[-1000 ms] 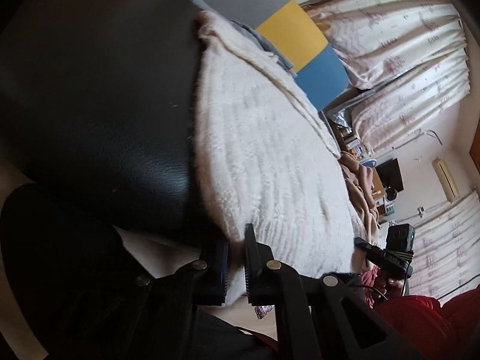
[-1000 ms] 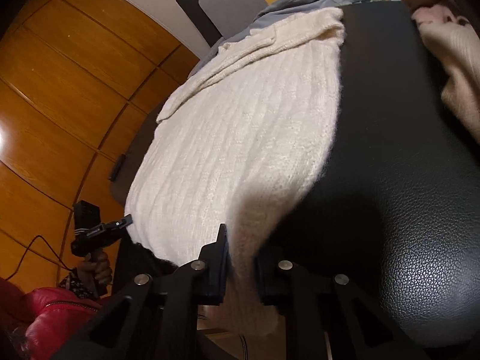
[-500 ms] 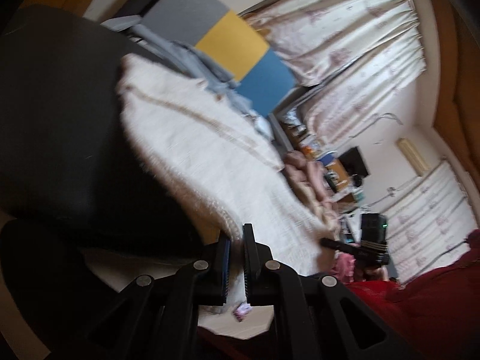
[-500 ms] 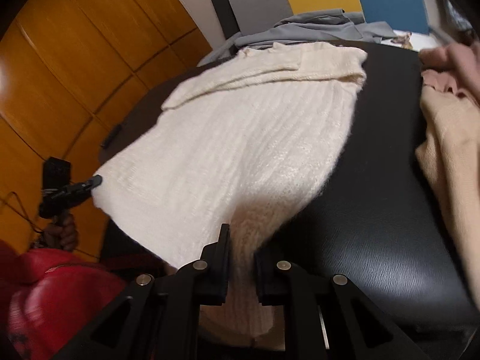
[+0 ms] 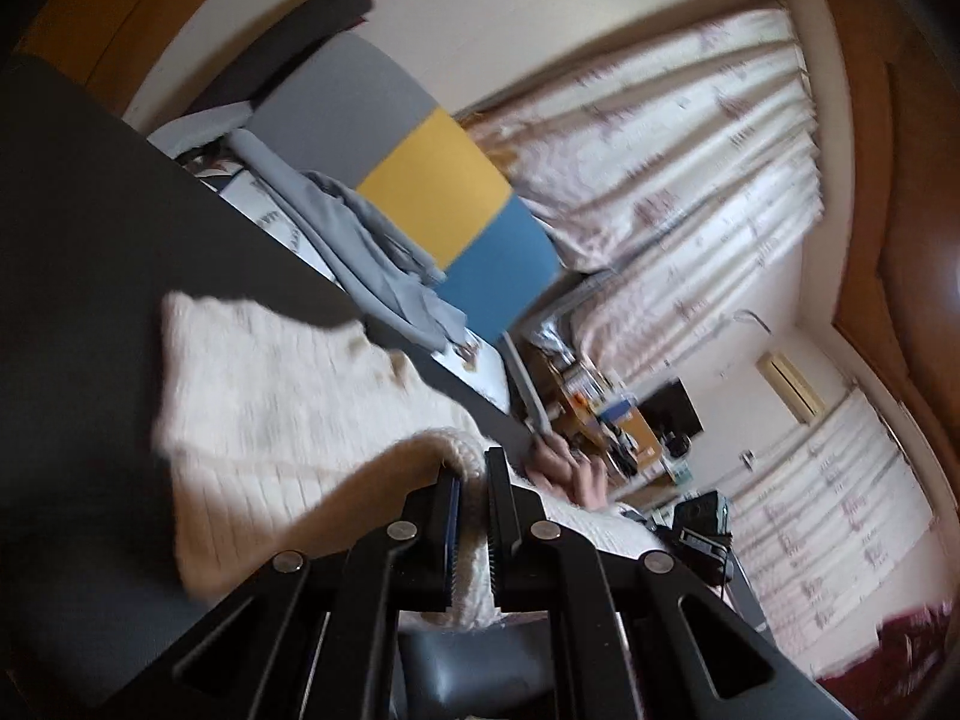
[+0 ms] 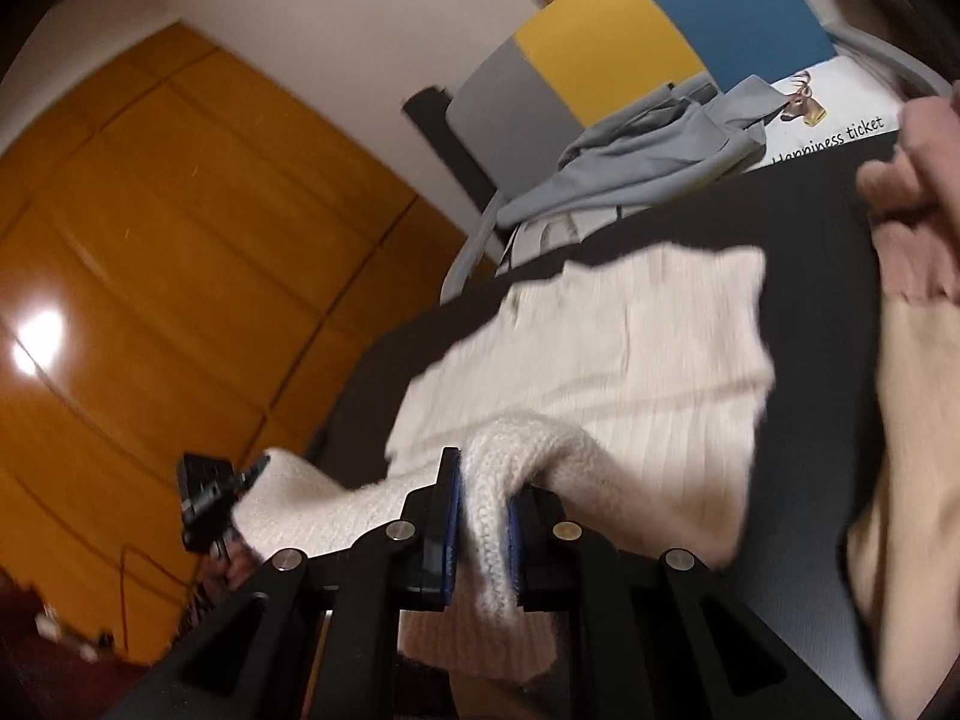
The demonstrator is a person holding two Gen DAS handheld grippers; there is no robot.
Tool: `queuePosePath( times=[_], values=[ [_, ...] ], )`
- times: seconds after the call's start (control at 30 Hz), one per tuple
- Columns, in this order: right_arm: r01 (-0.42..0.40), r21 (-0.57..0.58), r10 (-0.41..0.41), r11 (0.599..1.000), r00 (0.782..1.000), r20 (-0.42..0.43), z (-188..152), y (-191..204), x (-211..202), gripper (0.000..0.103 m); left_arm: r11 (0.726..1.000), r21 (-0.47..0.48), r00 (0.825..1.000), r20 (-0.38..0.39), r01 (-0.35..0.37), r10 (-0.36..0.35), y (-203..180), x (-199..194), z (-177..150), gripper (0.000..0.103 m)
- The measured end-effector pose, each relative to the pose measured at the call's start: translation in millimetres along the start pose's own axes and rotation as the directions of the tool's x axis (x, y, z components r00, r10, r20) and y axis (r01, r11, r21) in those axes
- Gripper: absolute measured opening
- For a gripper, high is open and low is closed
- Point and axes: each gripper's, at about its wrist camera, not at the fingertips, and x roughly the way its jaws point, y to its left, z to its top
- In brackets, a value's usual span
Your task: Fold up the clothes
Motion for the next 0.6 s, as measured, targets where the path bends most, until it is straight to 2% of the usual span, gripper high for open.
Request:
queuePosePath(
  times=[0.13,0.27,0.47,0.6],
  values=[
    [0.023,0.051,-0.023,0.998,1.0,0.015,42.0,-24.6,37.0,0.013,0.997,-0.043,0.998,0.026,-0.062,0.063,32.6,46.0,39.2,0.006],
    [0.055,0.13,-0.058,0.99,0.998,0.016,77.1,-63.3,81.7,0.013,0.985,-0.116,0.991,0.002,-0.129,0.131,72.3,96.0,55.3,0.006],
    [0.086,0.268,-0.085,0.96,0.996,-0.015,101.0,-115.0,135.5,0.013,0.967,-0.167,0.981,-0.039,-0.194,0.19,111.7,143.8,66.6,0.006],
    [0.153,0.346,-0.146,0.926,0.988,-0.046,108.4,-146.2,161.1,0.017,0.942,-0.2,0.962,-0.105,-0.27,0.254,137.6,166.2,71.5,0.009]
  ],
)
